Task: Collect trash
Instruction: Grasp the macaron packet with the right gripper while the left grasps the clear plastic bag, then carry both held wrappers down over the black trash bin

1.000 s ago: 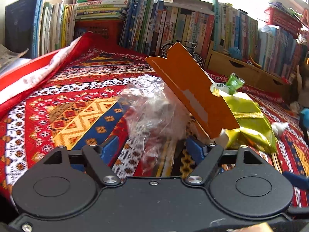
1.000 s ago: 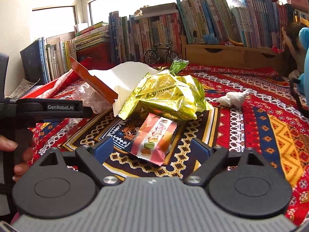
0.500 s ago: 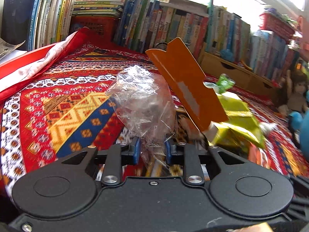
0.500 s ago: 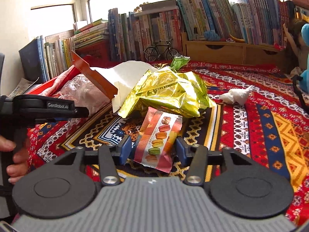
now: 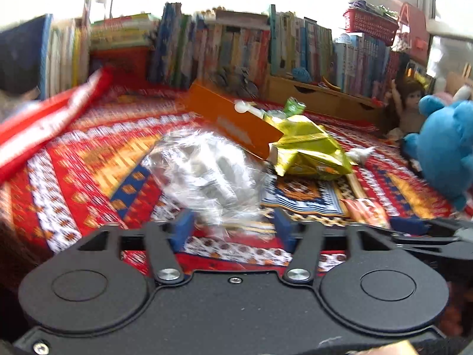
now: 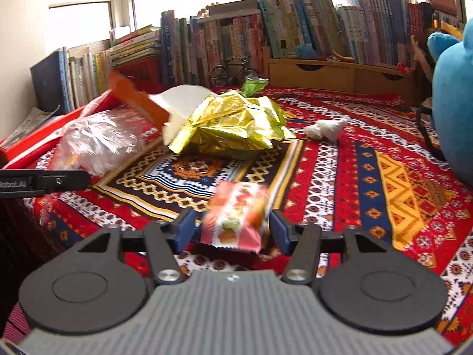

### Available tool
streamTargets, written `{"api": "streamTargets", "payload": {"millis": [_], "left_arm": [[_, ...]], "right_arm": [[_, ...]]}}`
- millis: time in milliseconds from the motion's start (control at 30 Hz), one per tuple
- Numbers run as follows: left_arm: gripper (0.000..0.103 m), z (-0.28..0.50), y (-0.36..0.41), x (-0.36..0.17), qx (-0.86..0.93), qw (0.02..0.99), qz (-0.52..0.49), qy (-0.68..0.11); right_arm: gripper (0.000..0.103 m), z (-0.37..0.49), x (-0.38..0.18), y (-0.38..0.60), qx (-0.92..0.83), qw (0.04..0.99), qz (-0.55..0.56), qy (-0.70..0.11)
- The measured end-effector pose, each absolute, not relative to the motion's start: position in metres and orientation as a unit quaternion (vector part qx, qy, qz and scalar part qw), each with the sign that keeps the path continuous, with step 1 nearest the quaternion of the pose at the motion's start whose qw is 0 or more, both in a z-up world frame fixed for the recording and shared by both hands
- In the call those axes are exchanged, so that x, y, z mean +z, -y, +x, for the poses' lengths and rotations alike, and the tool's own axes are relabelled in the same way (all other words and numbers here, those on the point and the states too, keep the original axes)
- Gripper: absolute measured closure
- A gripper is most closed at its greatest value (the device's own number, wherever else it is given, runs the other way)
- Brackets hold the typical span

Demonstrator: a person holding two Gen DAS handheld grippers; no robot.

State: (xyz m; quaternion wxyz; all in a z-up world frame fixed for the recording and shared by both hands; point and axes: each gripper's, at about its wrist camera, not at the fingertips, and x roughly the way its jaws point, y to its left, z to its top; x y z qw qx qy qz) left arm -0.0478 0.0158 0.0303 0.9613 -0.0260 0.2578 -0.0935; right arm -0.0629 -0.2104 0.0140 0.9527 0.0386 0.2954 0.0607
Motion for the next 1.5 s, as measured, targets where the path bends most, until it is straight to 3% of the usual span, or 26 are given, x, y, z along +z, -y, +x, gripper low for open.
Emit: {"api": "streamTargets", "payload": {"millis": [33,67,333,533,600,667,733,867,1500], "left_arm": [[0.018,-0.050,-0.013,0.031,-0.082,0.966,-0.015,-0.245],[0.014,-0.052,-0.011,0.031,-0.072,0.970,-0.004,-0.232],[0.001,-0.046,-0.006,0.033,-0.018,0.985,0.034,-0.166],[0.000,-0.003,-0.008,0.012,0.000,0.974,0.017,-0.228],[0.004,0.003,-0.008,0.006,-0.002,0.971,0.014,-0.237],[0.021,0.003,-0.010,0.004,-0.008,0.972,0.006,-0.235],[0.029,0.002,-0.014,0.005,-0.021,0.971,-0.012,-0.238],[0.051,-0.004,-0.017,0.008,-0.032,0.972,-0.025,-0.233],[0.056,-0.097,-0.020,0.045,-0.151,0.965,-0.019,-0.214]], "right_arm": [[0.026,-0.064,0.014,0.211,0.059,0.953,0.039,-0.295],[0.022,-0.064,0.013,0.212,0.058,0.953,0.041,-0.296],[0.009,-0.063,0.010,0.210,0.059,0.956,0.041,-0.286],[0.009,-0.055,0.009,0.208,0.054,0.957,0.042,-0.281],[0.009,-0.054,0.007,0.206,0.057,0.957,0.040,-0.282],[0.010,-0.053,0.005,0.205,0.062,0.956,0.039,-0.285],[0.017,-0.054,0.004,0.204,0.062,0.957,0.038,-0.282],[0.049,-0.056,0.005,0.207,0.058,0.958,0.049,-0.277],[0.050,-0.104,0.024,0.222,0.092,0.959,0.051,-0.261]]}}
